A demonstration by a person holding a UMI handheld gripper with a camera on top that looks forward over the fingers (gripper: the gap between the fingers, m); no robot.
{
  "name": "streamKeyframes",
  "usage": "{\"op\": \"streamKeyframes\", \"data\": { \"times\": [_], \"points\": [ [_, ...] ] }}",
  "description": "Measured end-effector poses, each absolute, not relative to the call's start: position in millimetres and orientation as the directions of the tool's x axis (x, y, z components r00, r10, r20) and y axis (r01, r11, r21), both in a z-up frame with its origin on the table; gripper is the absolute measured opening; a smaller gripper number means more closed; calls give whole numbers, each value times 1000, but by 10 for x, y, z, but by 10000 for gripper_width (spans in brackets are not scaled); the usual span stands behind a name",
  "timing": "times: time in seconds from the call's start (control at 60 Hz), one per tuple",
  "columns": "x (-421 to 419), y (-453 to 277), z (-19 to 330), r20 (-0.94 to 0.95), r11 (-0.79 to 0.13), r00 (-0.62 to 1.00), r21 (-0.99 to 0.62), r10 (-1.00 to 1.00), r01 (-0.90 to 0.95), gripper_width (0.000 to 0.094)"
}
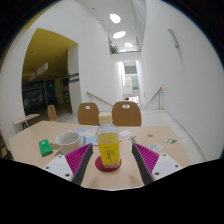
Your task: Pour water
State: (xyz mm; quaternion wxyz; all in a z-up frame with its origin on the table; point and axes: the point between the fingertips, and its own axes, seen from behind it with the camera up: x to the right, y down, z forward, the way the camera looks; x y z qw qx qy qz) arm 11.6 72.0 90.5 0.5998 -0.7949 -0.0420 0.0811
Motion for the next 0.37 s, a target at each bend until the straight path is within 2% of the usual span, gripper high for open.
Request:
{"op": "streamKeyframes", "data": {
  "times": [0.083, 0.367],
  "points": [
    [272, 238, 895, -115, -285, 977, -957, 181, -60, 855],
    [417, -1000, 509, -276, -352, 936, -917, 219, -188, 852]
  ]
}}
